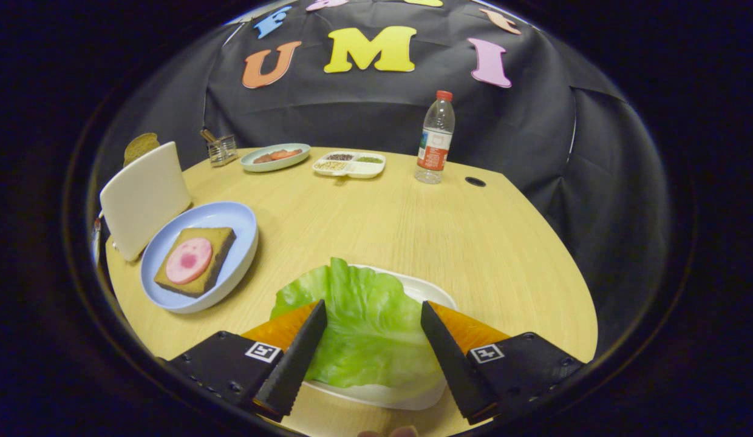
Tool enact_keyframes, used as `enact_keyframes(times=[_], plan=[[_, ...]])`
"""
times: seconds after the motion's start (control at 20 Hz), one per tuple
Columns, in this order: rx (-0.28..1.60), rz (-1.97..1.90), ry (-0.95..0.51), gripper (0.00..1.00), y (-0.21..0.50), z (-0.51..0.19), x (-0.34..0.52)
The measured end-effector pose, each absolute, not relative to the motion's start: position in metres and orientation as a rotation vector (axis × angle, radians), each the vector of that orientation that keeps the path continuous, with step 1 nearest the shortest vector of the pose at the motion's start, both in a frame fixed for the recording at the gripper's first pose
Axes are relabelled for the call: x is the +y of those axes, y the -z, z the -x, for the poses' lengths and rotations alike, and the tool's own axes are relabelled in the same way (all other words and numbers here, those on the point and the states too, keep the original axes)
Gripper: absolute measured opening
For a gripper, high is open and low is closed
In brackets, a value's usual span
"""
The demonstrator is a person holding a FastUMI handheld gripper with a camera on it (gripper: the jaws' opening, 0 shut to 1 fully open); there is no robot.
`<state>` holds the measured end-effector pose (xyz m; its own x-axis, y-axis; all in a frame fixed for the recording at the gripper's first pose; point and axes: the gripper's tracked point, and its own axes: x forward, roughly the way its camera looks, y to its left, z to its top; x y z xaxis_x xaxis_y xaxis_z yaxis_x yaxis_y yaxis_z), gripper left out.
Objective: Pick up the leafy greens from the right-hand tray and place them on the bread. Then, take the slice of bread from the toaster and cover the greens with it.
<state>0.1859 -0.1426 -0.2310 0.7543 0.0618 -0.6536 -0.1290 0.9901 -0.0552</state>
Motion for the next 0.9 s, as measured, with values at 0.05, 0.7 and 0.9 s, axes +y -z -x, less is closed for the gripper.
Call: enact_keyframes(times=[0.05, 0.7, 0.9], plan=[[0.703, 0.076, -0.122, 0.98, 0.23, -0.185, -0.14], [0.66, -0.02, -0.174, 0.0, 0.224, -0.185, -0.139], [0.587, -0.07, -0.163, 0.0, 0.196, -0.186, -0.14]])
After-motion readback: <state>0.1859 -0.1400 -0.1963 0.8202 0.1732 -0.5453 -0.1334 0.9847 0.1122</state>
